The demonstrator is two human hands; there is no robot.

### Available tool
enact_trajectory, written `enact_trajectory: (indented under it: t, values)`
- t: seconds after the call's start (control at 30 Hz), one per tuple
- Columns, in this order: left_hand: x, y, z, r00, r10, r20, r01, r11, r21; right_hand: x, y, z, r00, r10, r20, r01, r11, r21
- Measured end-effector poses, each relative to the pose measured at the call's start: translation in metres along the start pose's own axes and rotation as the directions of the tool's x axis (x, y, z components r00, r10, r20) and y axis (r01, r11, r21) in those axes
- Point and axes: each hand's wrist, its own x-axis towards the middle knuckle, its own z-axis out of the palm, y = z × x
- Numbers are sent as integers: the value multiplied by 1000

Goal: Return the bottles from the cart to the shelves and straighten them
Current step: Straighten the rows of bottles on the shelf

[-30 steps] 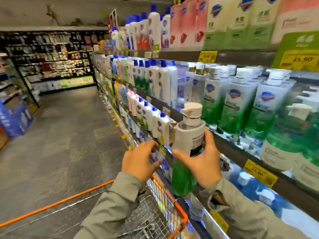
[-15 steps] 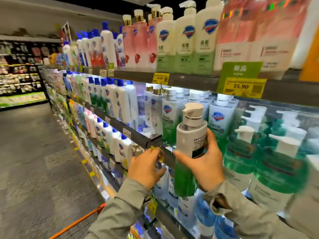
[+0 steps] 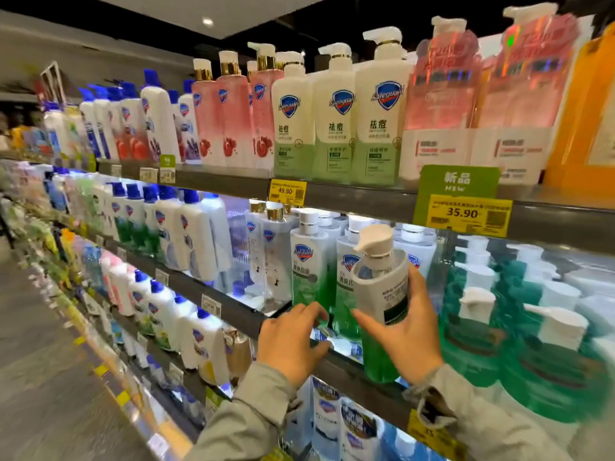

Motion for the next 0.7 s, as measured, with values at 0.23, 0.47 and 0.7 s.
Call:
enact_trajectory:
  t: [0.23, 0.47, 0.7]
  values:
    - [23, -17, 15, 999, 39, 18, -39, 998, -43, 17, 26, 8, 997, 26, -74, -28, 999, -27]
    - [39, -23, 27, 997, 41, 61, -36, 997, -68, 20, 41, 8, 992, 97, -86, -94, 995, 37]
    - [51, -17, 32, 995, 59, 77, -55, 997, -56, 16, 50, 8, 985, 150, -89, -153, 988, -26]
